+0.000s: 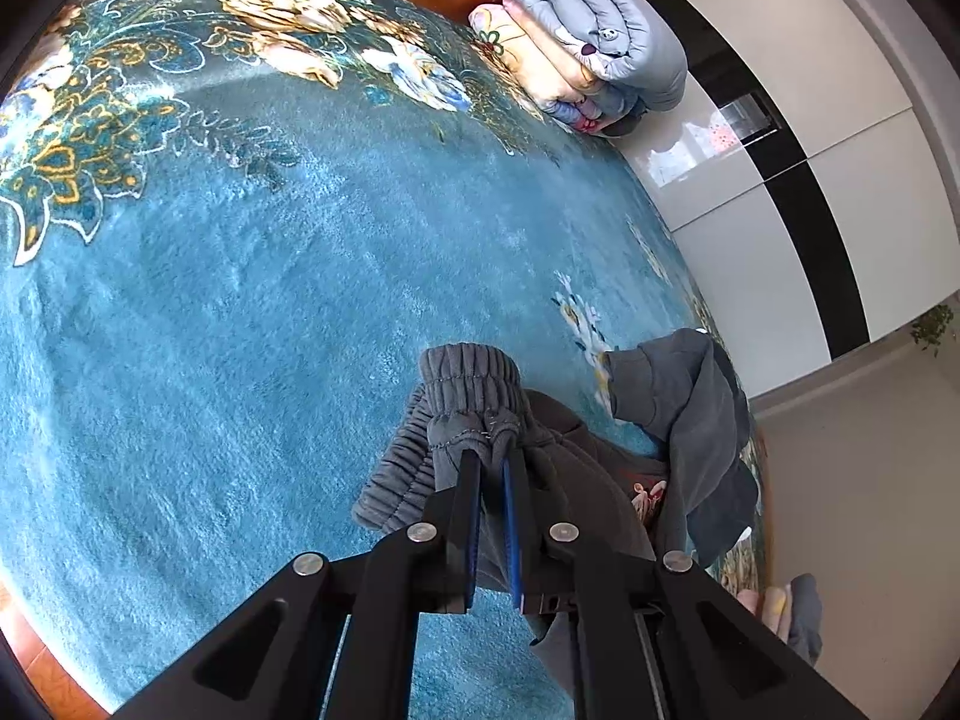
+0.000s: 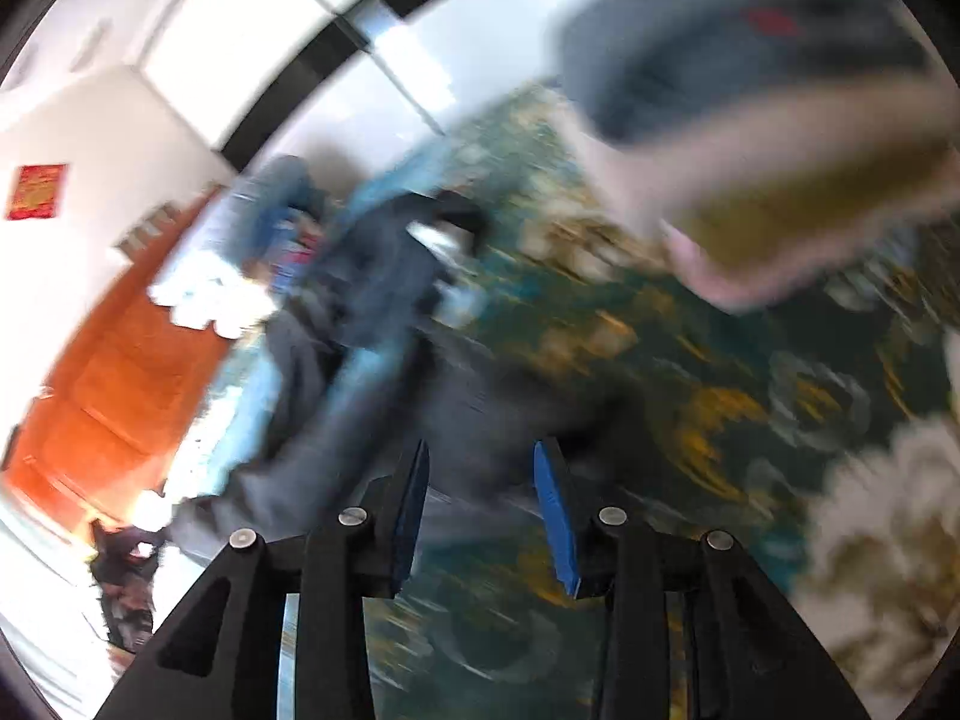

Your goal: Fold clothes

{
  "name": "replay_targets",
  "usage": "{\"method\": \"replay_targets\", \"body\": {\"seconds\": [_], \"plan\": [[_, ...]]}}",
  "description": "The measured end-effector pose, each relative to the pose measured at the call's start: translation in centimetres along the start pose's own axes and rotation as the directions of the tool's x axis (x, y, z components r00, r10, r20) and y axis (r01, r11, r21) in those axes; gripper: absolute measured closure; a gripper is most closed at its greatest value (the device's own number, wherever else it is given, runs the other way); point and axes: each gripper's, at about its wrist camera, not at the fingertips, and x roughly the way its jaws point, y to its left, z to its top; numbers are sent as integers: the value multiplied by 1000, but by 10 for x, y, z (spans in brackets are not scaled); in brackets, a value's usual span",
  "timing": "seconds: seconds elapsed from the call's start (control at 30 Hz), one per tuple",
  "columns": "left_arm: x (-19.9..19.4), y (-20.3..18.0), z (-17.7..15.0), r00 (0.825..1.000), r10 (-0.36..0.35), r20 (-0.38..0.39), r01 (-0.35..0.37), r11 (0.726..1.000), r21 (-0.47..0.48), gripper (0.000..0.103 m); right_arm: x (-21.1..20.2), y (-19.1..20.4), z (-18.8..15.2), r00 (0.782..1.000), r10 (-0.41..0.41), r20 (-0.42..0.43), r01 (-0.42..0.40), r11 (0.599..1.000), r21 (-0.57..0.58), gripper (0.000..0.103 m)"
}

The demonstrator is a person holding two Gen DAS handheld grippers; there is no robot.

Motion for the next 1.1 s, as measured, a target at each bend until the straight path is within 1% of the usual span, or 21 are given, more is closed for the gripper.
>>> {"method": "replay_targets", "body": {"seconds": [0.07,0.1,0.2,0.27,0.33,0.37,0.4,0.43,0.6,0.63,0.7,0.73,0.8,0.83,0.87,0.9,0.93,0.97,1.03,1.07,1.1], "plan": [[2,-3,-1,1000,1,5,-1,1000,-3,95,21,-20,-4,998,-21,-54,26,996,80,65],[2,-4,-1,1000,2,4,-2,1000,0,95,31,-24,-4,998,-24,-59,29,995,96,65],[-1,-6,1,1000,0,-2,0,1000,4,95,48,-22,-1,998,-44,-41,47,994,98,64],[-4,-4,2,1000,-12,-5,12,1000,-5,95,49,-8,0,998,-49,-35,50,997,57,59],[-4,-1,0,1000,-10,-3,10,1000,-4,95,48,2,-1,998,-55,-32,55,998,12,58],[-4,-1,-2,1000,-6,-2,6,1000,-1,95,49,1,0,998,-60,-29,60,998,24,58],[-3,0,-3,1000,-1,0,1,1000,0,95,51,0,2,998,-65,-27,66,997,36,52],[-1,0,-4,1000,1,0,-1,1000,-6,95,53,-1,3,997,-70,-24,71,996,48,51],[4,-5,-3,1000,17,3,-17,1000,-12,95,62,-6,10,995,-95,-13,96,990,108,51],[5,-6,-2,1000,20,3,-20,1000,-13,95,64,-7,12,995,-101,-10,101,988,120,53],[7,-13,3,999,38,1,-38,999,-14,96,67,-10,14,994,-111,-6,111,983,144,83],[8,-19,7,999,53,1,-53,998,-13,96,69,-11,16,993,-116,-4,116,981,156,85],[2,-42,16,999,40,7,-40,999,11,97,52,-2,30,997,-71,43,63,983,172,88],[-7,-55,21,1000,4,14,-4,1000,24,97,40,4,38,997,-41,73,27,984,177,88],[-23,-70,24,998,-59,29,58,997,56,97,28,10,47,995,-10,103,-9,983,182,88],[-41,-85,26,991,-127,44,123,988,92,97,17,16,56,991,20,134,-45,982,185,88],[-61,-97,25,980,-188,62,178,974,138,97,-4,23,60,982,41,183,-70,985,155,88],[-80,-102,20,972,-221,85,203,962,182,97,-32,32,59,967,56,247,-82,992,96,88],[-112,-100,4,958,-259,125,221,941,255,97,-87,50,59,925,97,368,-94,995,-25,88],[-111,-84,-9,964,-238,116,203,946,251,97,-108,52,53,909,102,404,-83,994,-65,88],[-109,-66,-22,972,-211,102,182,953,241,97,-122,48,44,902,92,422,-61,994,-86,88]]}}
